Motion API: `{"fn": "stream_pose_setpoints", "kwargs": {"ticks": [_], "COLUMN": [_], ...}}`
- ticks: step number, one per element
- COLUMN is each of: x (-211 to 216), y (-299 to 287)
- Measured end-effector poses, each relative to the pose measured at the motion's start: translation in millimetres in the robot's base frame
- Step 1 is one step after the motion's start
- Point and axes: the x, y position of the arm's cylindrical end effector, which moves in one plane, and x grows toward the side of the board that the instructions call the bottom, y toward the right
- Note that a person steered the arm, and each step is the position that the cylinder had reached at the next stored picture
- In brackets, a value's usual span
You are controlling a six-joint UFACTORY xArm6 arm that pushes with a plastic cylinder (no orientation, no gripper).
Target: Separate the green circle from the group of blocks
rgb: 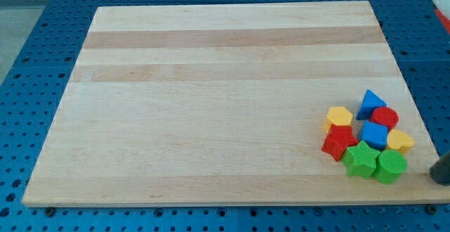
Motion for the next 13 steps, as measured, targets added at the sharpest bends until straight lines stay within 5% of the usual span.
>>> {"fn": "stream_pose_setpoints", "kwargs": {"ticks": [3, 7, 13], "x": [-14, 22, 23], "y": [-64, -30, -109]}}
